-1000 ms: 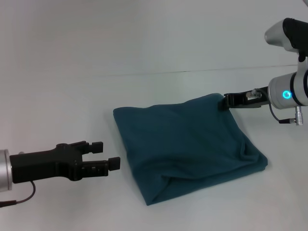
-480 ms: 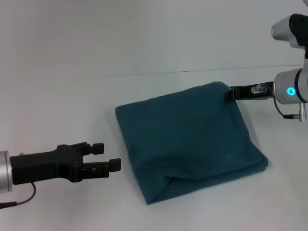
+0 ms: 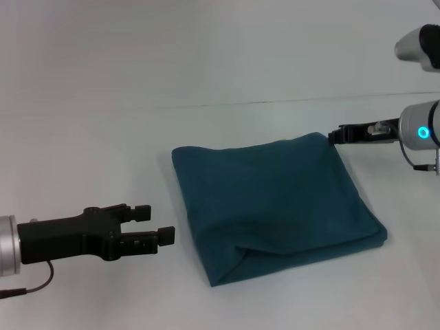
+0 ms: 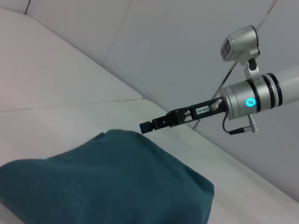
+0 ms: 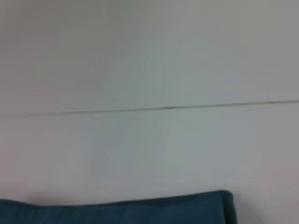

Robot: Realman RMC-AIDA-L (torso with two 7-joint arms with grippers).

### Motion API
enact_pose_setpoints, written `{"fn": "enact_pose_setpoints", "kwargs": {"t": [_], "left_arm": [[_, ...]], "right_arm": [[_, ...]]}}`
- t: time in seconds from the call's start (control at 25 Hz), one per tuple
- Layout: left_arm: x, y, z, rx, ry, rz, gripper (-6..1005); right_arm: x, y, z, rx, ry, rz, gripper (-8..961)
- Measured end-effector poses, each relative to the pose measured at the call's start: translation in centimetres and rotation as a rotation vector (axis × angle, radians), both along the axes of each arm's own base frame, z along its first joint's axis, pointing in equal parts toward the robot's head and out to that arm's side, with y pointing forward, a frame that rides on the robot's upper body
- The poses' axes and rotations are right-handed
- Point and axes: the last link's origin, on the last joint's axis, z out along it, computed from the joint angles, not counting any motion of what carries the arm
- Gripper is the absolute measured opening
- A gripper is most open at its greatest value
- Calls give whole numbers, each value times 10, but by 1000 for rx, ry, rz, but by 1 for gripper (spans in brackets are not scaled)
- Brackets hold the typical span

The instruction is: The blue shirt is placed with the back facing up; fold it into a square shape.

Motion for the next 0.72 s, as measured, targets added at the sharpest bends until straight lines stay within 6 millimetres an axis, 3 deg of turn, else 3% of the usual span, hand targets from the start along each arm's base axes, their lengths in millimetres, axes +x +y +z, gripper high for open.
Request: {"fn": "enact_pose_setpoints", "kwargs": {"t": [0.16,0.24,0.4,0.56,0.72], "left_arm": [[-1,-1,0,1,0,3,905],[-2,-2,0,3,0,4,904],[-3,-4,0,1,-2,-4,904],[-4,-6,0,-12,5,-13,903],[-5,-6,0,-17,17,-18,903]], "right_arm": [[-4,-3,14,-31,12,8,153],[-9,-11,30,-67,23,17,254],[-19,-28,44,-161,29,37,429],[-25,-55,49,-326,23,32,521],[-17,-68,45,-393,-57,-40,612]]}}
